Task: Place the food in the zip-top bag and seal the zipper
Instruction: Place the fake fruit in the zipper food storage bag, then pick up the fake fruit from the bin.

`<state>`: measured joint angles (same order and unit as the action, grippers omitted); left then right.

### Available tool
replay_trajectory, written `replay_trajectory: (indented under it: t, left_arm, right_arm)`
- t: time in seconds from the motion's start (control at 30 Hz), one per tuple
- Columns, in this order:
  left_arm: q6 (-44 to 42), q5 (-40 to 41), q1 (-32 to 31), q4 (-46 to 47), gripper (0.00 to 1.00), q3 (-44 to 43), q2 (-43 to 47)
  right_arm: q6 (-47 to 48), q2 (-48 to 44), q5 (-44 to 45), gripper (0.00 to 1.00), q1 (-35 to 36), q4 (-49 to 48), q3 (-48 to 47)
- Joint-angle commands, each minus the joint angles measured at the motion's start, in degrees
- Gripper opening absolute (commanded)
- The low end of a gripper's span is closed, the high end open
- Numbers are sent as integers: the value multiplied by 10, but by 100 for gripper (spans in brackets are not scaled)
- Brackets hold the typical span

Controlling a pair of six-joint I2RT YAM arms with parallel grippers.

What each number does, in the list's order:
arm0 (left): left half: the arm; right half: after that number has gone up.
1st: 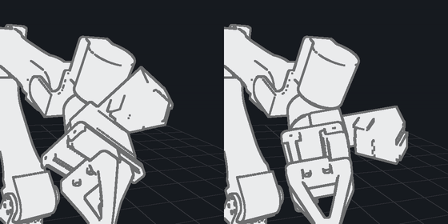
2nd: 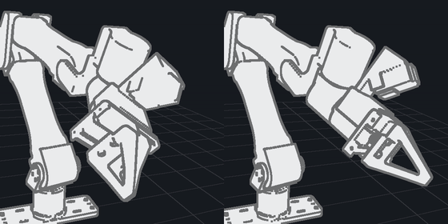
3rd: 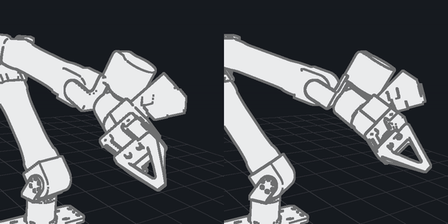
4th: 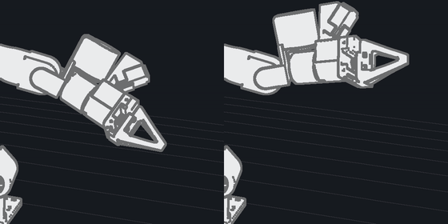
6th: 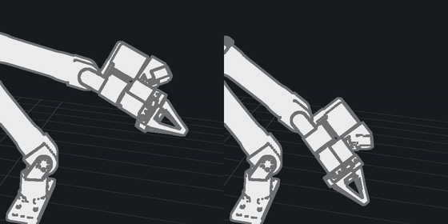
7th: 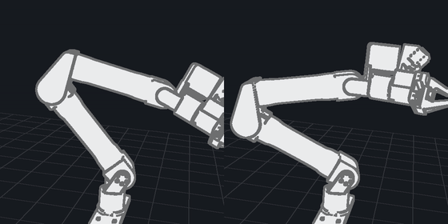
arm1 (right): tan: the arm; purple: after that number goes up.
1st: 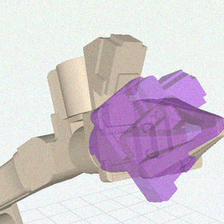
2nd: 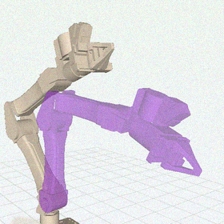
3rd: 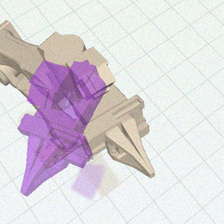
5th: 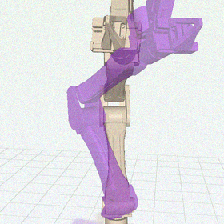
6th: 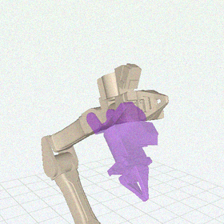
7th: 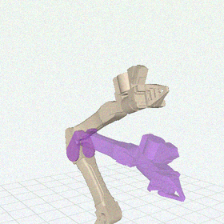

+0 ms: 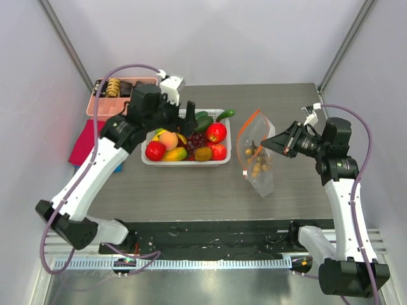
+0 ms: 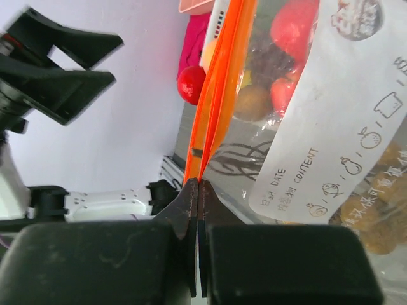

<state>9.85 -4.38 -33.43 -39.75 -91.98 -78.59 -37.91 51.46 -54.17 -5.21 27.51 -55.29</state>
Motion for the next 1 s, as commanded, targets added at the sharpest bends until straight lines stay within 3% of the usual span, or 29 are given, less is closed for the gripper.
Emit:
replay_trajectory:
  t: [0.0,0.17,0.33,0.97]
  left_arm:
    - [-25,-75,82,-61,100,40,58]
    - [-84,-106,164,-160,100,32,41]
    - [-176,-94,190,-261,100,8,3]
    - [-215,4,174,-97,100,144,-57]
  right_arm:
    - [-77,-15,-38,1,-1,-73,-9]
    - [20,-14,-10,1,-1,28,10]
    - [-5,-20,-19,1,-1,4,49]
    - [-5,-18,-14,1,-1,3,60]
